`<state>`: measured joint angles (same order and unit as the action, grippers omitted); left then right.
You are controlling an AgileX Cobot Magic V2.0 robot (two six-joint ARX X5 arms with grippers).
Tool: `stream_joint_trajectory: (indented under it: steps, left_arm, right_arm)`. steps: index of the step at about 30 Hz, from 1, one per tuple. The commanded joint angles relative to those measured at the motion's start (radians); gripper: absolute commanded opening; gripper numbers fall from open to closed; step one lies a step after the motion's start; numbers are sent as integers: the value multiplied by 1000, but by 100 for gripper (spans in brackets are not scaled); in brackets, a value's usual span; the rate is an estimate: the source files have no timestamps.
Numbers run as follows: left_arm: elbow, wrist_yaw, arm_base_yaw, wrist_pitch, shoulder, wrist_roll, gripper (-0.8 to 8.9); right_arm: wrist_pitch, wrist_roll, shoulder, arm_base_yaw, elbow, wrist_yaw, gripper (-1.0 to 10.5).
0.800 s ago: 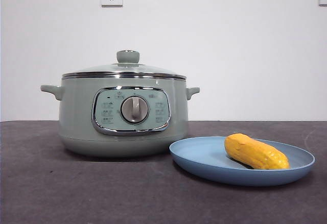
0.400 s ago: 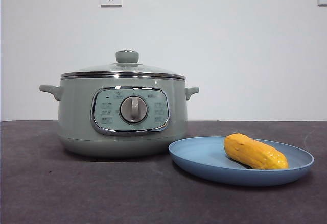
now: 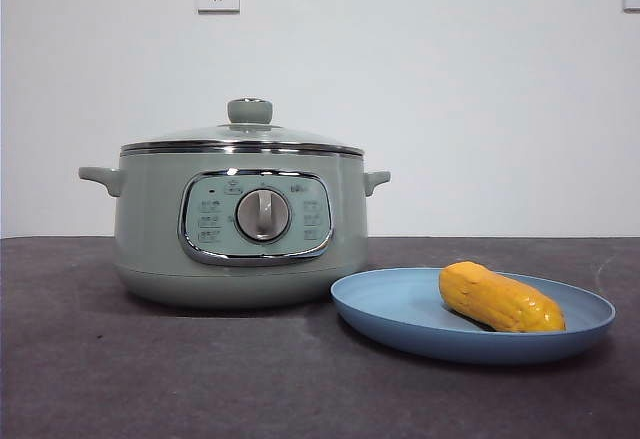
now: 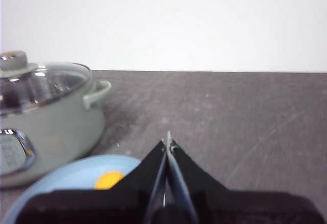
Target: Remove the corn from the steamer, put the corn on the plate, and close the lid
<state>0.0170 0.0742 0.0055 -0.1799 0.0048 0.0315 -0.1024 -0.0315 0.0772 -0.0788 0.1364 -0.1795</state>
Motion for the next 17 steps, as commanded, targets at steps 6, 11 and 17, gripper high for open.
stream_joint_trajectory:
  steps: [6,11,17]
  left_arm:
    - [-14,6,3,4,-2,-9,-3]
    - [-14,6,3,5,-2,-9,-4]
    - [-14,6,3,5,-2,-9,-4]
  right_arm:
    - [-35,-72,-76,2,-132,3,1]
    - [-67,-69,-76,1,-132,2,1]
    - [-63,-76,-76,1,-132,3,1]
